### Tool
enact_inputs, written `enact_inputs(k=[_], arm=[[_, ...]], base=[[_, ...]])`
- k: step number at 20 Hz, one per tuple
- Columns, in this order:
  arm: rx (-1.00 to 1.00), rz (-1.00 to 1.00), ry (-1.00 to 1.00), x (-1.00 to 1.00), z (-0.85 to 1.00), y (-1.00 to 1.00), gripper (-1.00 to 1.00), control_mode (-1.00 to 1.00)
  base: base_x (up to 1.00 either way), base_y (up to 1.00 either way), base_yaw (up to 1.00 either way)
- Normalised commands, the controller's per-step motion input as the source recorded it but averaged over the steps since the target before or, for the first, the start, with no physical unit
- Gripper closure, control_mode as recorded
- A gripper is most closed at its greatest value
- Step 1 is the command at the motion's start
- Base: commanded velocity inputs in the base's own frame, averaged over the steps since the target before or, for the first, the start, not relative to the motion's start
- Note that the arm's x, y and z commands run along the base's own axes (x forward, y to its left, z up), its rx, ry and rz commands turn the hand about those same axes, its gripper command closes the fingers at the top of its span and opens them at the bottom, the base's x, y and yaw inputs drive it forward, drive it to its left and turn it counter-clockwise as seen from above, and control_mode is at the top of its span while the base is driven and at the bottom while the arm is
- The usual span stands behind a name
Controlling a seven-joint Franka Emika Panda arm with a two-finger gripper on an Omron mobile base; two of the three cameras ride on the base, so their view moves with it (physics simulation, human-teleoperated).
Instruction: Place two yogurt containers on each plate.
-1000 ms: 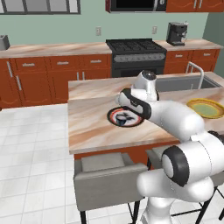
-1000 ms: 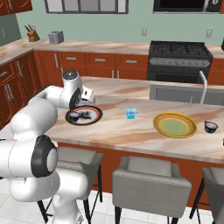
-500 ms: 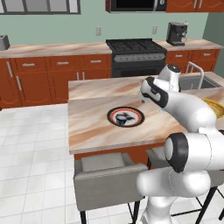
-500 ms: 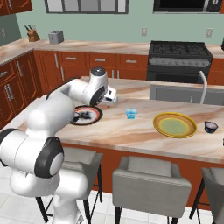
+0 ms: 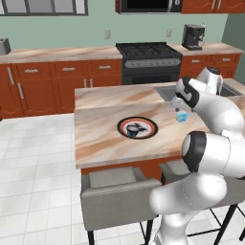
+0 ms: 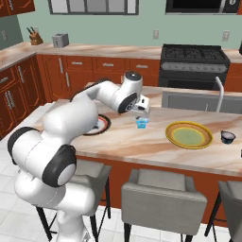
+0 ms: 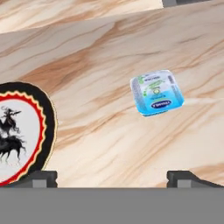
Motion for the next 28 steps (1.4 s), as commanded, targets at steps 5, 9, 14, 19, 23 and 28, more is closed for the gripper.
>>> enact_inputs(k=[5, 9, 14, 19, 23, 28], arm=[[-0.02, 0.05, 0.01, 0.1, -0.02, -0.55, -1.0, -1.0], [-0.08, 0.08, 0.05, 0.03, -0.15, -0.25, -1.0, -1.0], [-0.02, 0.13, 0.09, 0.29, -0.14, 0.0, -1.0, -1.0], [0.0, 0.12, 0.02, 0.33, -0.19, 0.0, -1.0, -1.0], [-0.01, 0.14, 0.04, 0.32, -0.23, -0.02, -1.0, -1.0], [-0.01, 0.06, 0.09, 0.28, -0.11, 0.01, -1.0, -1.0]], base=[[0.0, 0.0, 0.0], [0.0, 0.0, 0.0], [0.0, 0.0, 0.0], [0.0, 0.0, 0.0], [0.0, 0.0, 0.0], [0.0, 0.0, 0.0]])
